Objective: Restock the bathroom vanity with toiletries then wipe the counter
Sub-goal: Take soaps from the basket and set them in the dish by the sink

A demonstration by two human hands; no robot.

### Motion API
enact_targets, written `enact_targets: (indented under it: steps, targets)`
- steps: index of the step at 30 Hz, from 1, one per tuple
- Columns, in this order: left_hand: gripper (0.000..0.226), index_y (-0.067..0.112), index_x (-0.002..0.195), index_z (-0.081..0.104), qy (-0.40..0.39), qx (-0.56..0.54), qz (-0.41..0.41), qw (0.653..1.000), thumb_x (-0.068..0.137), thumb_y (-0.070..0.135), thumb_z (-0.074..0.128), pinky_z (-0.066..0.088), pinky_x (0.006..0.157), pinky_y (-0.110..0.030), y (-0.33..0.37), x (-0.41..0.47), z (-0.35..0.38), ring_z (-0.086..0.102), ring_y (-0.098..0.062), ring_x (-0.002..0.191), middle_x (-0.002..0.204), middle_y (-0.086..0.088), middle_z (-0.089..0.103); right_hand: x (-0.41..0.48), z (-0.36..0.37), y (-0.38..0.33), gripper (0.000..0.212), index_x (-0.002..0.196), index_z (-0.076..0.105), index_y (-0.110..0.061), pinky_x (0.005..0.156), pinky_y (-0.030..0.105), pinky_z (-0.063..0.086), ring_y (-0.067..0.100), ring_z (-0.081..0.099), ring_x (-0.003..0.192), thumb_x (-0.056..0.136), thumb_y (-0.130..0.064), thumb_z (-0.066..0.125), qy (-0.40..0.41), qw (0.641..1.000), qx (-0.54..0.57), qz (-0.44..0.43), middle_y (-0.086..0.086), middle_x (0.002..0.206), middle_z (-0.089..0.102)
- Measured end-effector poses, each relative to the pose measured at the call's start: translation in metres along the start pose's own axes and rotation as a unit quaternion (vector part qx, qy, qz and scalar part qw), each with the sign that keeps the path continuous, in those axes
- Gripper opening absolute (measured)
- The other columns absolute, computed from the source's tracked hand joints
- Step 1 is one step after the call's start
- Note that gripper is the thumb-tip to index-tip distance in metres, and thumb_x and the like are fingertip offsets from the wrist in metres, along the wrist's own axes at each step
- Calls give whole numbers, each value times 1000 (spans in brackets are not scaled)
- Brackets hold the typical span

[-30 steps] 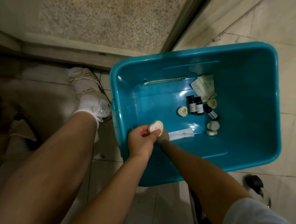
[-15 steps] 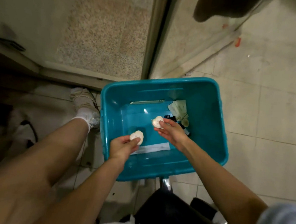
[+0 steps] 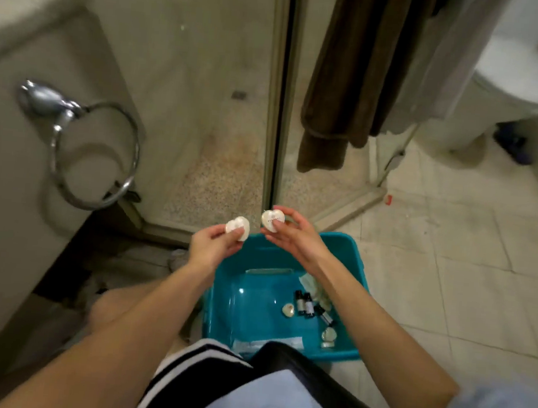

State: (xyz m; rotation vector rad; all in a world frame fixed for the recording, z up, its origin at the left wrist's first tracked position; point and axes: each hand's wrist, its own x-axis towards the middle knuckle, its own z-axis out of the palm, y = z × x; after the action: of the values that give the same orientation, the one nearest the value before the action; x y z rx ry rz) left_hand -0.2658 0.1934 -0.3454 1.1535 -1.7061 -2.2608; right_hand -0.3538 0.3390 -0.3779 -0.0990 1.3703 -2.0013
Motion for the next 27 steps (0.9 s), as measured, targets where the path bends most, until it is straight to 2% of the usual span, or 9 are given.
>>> enact_targets:
  steps: [2, 4, 7, 10, 14, 17, 20, 25, 27]
  targets:
    - [35, -10, 119, 54, -4, -8, 37, 999, 86, 0, 62, 52, 53, -10, 32, -21, -7, 63, -5, 51, 89, -13, 62, -11, 27, -31, 28, 118, 53, -13, 74, 23, 58, 17, 72, 78, 91, -2, 55, -18, 999, -13, -33, 12, 108, 64]
    - [37, -11, 119, 54, -3, -17, 84, 996, 85, -1, 63, 53, 55, -11, 65, -46, -14, 63, -10, 62, 96, -17, 62, -24, 56, -61, 28, 116, 54, -14, 78, 26, 58, 20, 71, 83, 90, -5, 57, -42, 996, -35, -65, 10, 110, 65]
    - [37, -10, 117, 56, 3, -26, 160, 987, 83, -2, 66, 54, 55, -11, 112, -89, -25, 63, -11, 64, 82, -9, 63, -47, 101, -102, 29, 117, 55, -14, 82, 30, 58, 24, 69, 90, 90, -7, 60, -75, 990, -50, -104, 9, 111, 66]
    - [37, -12, 116, 58, 10, -27, 225, 974, 81, -2, 67, 53, 54, -10, 155, -131, -40, 60, -14, 71, 81, -6, 63, -67, 146, -139, 26, 114, 55, -15, 78, 28, 58, 21, 70, 83, 90, -6, 59, -118, 982, -49, -139, 11, 112, 65]
    - [37, -10, 115, 58, 39, -30, 296, 954, 81, 0, 68, 53, 55, -10, 205, -175, -70, 60, -15, 72, 84, -10, 64, -90, 203, -179, 23, 109, 56, -15, 71, 26, 59, 18, 72, 74, 90, -4, 59, -166, 969, -57, -173, 9, 103, 66]
    - [34, -8, 113, 60, 66, -47, 335, 939, 81, 2, 69, 53, 56, -10, 237, -200, -95, 61, -15, 71, 82, -9, 63, -102, 245, -201, 22, 108, 55, -15, 68, 24, 59, 15, 71, 66, 90, -2, 58, -188, 962, -65, -186, 9, 97, 66]
    - [28, -2, 107, 61, 93, -61, 364, 925, 80, 0, 69, 54, 56, -9, 263, -217, -121, 65, -9, 60, 78, -7, 63, -103, 287, -212, 19, 102, 58, -16, 66, 23, 59, 12, 70, 64, 89, -3, 60, -201, 958, -81, -189, 8, 94, 66]
    - [31, -4, 109, 59, 168, -90, 381, 905, 81, 0, 69, 52, 51, -8, 295, -226, -181, 59, -15, 69, 78, -6, 60, -91, 363, -213, 24, 110, 56, -15, 66, 18, 56, 8, 64, 75, 89, -6, 62, -236, 945, -134, -184, 2, 93, 65]
    - [30, -5, 108, 61, 205, -113, 377, 896, 80, 1, 70, 52, 50, -9, 304, -224, -212, 59, -15, 68, 79, -6, 61, -82, 397, -209, 21, 108, 56, -13, 68, 19, 57, 10, 64, 77, 89, -5, 61, -260, 940, -142, -170, 2, 94, 64]
